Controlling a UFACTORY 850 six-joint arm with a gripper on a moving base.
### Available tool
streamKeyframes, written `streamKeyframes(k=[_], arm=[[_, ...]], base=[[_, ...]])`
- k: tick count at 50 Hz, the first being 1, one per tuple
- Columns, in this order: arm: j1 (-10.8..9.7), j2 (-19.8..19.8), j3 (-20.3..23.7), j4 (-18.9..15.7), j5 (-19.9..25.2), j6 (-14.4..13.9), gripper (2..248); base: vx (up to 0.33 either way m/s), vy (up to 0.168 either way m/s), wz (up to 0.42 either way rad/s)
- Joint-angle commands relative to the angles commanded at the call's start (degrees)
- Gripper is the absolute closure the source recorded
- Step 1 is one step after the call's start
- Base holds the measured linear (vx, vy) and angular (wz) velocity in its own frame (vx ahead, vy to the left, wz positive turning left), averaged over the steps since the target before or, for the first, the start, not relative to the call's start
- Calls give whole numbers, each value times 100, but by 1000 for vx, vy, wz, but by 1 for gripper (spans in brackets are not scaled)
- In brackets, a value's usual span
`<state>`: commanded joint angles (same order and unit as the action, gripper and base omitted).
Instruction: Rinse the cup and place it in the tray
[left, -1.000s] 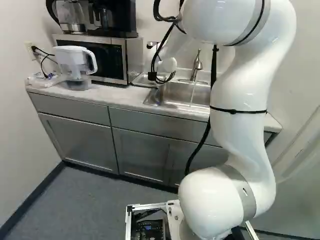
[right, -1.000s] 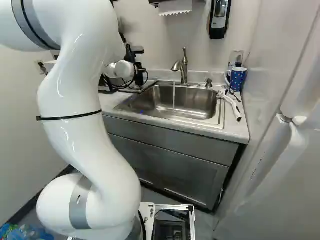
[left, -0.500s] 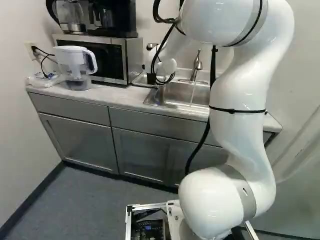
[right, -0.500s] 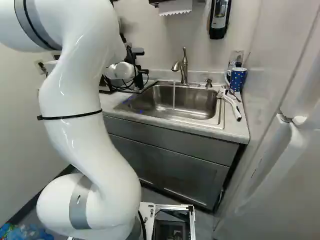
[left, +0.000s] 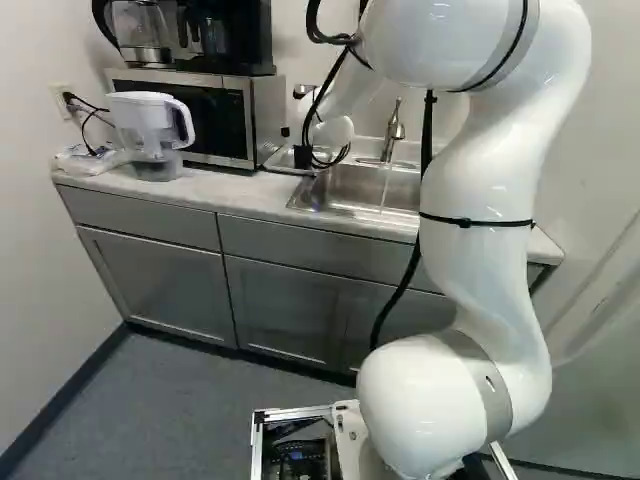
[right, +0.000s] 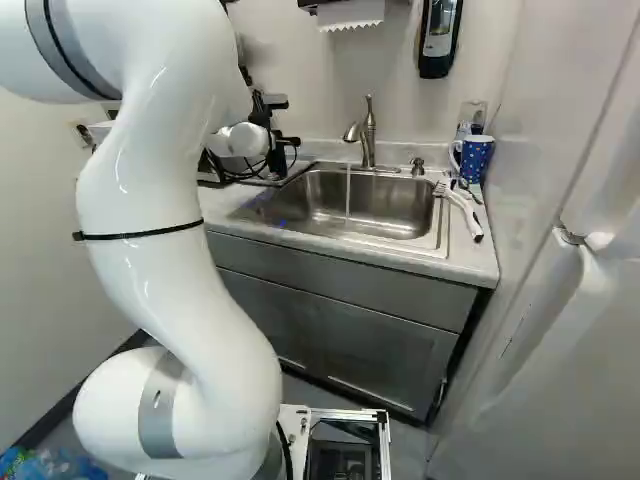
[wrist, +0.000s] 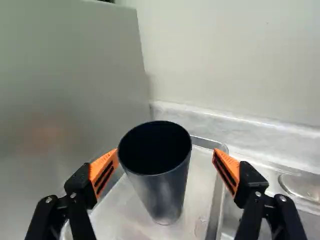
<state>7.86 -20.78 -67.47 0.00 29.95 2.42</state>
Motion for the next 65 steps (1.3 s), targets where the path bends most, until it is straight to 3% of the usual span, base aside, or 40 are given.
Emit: streamKeyframes(k=[65], arm=[[-70,474,-239,0,0,0,3]], base=[[0,0,0]])
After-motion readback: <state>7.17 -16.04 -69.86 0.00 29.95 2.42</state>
